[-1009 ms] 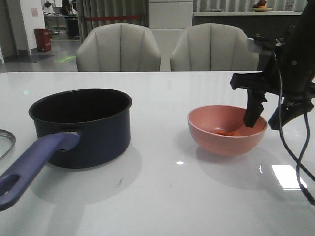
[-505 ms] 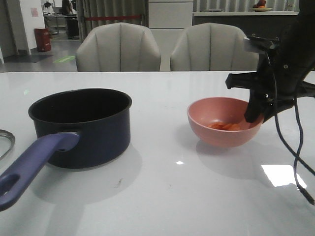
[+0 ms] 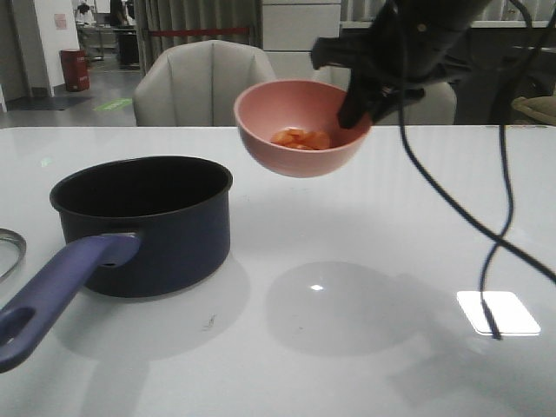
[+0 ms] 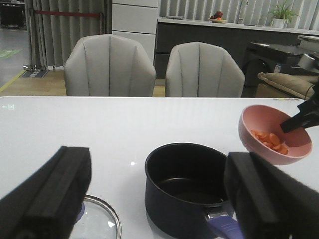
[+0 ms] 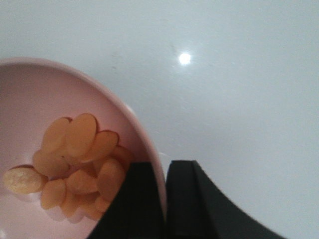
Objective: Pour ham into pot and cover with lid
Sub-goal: 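Lift the pink bowl and carry it over the saucepan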
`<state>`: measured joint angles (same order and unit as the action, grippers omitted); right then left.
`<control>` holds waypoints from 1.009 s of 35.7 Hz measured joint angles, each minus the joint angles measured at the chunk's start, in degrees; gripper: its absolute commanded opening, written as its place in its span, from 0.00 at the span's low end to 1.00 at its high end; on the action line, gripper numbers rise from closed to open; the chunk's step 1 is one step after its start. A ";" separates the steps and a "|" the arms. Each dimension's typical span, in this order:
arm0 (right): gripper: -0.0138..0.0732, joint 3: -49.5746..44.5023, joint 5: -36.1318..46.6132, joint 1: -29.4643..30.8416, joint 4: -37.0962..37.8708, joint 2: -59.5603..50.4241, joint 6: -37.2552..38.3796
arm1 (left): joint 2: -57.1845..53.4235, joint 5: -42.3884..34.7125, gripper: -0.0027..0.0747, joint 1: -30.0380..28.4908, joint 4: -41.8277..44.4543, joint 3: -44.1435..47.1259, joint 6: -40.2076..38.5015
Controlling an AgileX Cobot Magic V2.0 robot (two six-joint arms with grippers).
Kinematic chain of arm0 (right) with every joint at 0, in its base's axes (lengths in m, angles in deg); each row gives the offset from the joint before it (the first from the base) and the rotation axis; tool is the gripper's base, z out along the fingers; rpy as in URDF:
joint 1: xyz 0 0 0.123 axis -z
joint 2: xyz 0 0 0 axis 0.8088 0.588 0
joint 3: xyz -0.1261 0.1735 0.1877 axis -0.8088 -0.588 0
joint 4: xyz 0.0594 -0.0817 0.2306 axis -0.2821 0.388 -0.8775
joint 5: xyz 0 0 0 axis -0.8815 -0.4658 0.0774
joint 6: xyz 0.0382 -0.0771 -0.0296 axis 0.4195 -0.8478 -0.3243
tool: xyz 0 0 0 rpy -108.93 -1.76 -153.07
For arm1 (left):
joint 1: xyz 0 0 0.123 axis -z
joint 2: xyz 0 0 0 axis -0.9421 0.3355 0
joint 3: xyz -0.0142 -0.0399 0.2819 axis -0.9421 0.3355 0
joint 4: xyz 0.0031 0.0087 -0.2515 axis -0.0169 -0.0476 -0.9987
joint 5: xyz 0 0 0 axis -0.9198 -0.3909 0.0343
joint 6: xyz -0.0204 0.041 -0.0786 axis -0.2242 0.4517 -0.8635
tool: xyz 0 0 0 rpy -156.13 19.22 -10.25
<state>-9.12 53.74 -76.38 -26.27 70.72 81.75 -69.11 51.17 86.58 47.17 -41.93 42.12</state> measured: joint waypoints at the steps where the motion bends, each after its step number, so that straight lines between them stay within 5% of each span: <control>1: 0.31 0.00 0.53 -0.94 0.00 -0.23 0.00 | 0.00 0.00 0.79 0.00 0.00 0.00 0.00; 17: 0.31 -1.31 17.56 -13.38 4.60 -0.32 -4.84 | 0.00 0.00 0.79 0.00 0.00 0.00 0.00; 30: 0.31 -17.05 65.25 -17.43 10.64 2.56 -5.23 | 0.00 0.00 0.79 0.00 0.00 0.00 0.00; 36: 0.31 -18.73 80.38 -17.52 14.84 7.25 -7.94 | 0.00 0.00 0.79 0.00 0.00 0.00 0.00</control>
<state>-27.85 134.12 -93.90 -11.43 77.97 73.81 -69.11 51.17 86.58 47.17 -41.93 42.12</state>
